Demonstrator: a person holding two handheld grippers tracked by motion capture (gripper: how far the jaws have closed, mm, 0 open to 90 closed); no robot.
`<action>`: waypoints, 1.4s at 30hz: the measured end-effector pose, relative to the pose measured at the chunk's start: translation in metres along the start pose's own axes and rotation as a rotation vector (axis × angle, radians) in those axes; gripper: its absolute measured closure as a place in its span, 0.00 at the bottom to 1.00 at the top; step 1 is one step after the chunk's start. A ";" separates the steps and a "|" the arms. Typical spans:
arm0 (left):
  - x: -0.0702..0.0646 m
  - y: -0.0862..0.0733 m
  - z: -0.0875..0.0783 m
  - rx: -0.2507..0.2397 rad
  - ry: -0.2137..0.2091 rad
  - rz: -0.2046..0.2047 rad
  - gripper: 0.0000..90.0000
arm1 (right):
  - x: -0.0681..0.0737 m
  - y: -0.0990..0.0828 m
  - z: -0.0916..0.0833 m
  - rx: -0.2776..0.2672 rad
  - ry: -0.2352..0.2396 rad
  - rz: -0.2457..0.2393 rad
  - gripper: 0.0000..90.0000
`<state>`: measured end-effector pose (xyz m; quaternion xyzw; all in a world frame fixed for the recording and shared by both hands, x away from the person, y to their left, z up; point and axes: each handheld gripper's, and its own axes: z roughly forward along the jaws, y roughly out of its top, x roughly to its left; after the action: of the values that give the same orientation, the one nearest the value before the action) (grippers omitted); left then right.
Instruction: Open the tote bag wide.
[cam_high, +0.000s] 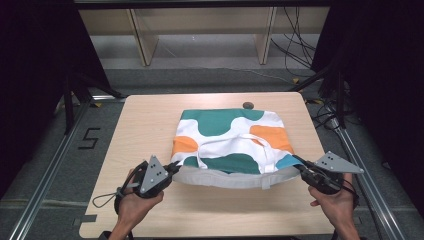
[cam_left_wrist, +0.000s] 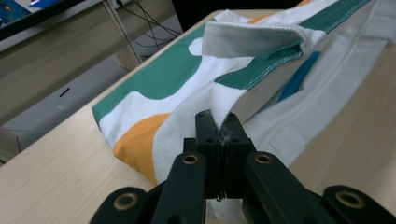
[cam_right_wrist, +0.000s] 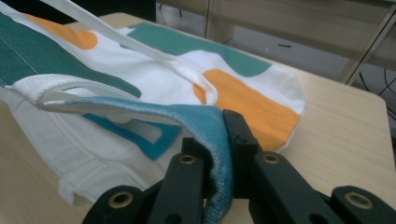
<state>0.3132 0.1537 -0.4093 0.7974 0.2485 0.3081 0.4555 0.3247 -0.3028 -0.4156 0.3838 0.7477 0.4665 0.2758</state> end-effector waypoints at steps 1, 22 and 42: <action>0.003 0.003 0.000 -0.014 0.004 -0.011 0.98 | 0.000 0.000 0.000 0.000 0.000 0.000 0.95; 0.032 0.098 -0.039 -0.282 0.143 0.078 0.98 | -0.017 0.102 -0.044 -0.188 -0.078 -0.148 0.96; 0.066 0.113 -0.040 -0.351 0.130 -0.024 0.98 | -0.023 0.155 -0.039 -0.225 -0.074 -0.180 0.96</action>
<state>0.3423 0.1691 -0.2763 0.6811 0.2290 0.3921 0.5744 0.3562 -0.2987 -0.2578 0.2990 0.7112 0.5065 0.3851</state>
